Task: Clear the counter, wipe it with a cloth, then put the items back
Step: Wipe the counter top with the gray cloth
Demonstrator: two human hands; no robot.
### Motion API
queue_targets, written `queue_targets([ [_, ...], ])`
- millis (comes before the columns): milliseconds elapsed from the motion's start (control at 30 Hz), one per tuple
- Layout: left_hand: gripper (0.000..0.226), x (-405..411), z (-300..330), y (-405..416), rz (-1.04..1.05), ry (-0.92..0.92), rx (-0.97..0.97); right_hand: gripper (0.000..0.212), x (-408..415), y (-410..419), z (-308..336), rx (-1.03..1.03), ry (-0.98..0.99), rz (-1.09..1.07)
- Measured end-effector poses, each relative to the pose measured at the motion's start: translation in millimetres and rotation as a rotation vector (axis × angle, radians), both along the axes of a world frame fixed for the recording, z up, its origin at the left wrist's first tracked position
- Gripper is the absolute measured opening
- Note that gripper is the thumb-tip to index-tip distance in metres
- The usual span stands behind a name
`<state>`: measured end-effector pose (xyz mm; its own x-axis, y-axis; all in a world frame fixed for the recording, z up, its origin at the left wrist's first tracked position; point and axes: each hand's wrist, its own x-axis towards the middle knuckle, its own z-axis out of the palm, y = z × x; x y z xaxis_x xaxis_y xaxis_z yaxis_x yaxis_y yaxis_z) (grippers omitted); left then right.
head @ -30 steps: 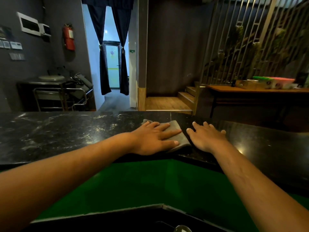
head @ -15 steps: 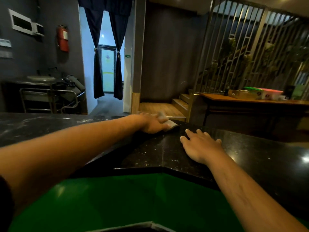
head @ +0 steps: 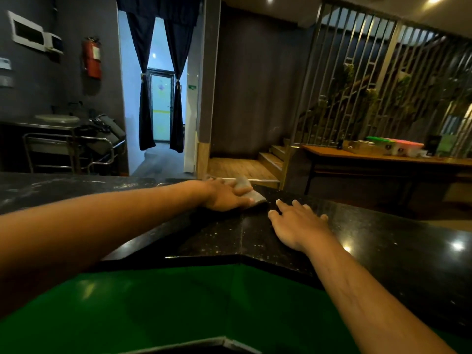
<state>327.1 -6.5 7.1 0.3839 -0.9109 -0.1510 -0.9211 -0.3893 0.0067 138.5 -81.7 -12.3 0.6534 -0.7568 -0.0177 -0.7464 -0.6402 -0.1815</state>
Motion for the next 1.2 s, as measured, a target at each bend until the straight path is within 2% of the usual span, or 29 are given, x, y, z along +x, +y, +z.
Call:
queue_targets([
  [67, 0.065, -24, -6, 38, -0.175, -0.017, -0.007, 0.058, 0, 0, -1, -0.005, -0.004, 0.004],
  [133, 0.067, -43, -12, 85, -0.225, -0.002, -0.007, 0.058, -1, 0, -1, -0.009, -0.015, -0.003],
  [233, 0.071, -29, -12, 125, -0.054, -0.003, -0.061, 0.058, -2, 4, 2, -0.002, -0.023, -0.007],
  [400, 0.067, -17, -7, 110, 0.284, -0.031, -0.07, 0.055, -2, 16, 9, -0.101, -0.029, -0.047],
  [500, 0.065, -46, -5, 114, 0.257, -0.096, -0.095, 0.056, -1, 35, 13, -0.162, -0.058, -0.039],
  [567, 0.065, -64, -7, 135, 0.158, -0.123, -0.106, 0.057, 7, 61, 12, -0.086, -0.075, 0.083],
  [667, 0.063, -61, -13, 171, 0.09, -0.054, -0.108, 0.056, 20, 95, 3, -0.029, -0.028, 0.284],
  [800, 0.063, -18, -11, 184, 0.179, -0.04, -0.097, 0.058, 27, 98, 2, -0.009, 0.018, 0.274],
  [900, 0.083, 19, -6, 165, 0.254, -0.067, -0.068, 0.058, 30, 96, 1, -0.007, 0.039, 0.257],
  [967, 0.079, 35, -4, 150, 0.305, -0.07, -0.084, 0.059, 35, 95, 1, -0.01, 0.035, 0.247],
  [1033, 0.069, 26, -4, 145, 0.233, -0.065, -0.074, 0.059, 38, 92, 2, -0.002, 0.034, 0.244],
  [1200, 0.061, -13, -9, 181, -0.174, 0.039, -0.083, 0.054, 50, 81, 4, 0.027, 0.03, 0.261],
])
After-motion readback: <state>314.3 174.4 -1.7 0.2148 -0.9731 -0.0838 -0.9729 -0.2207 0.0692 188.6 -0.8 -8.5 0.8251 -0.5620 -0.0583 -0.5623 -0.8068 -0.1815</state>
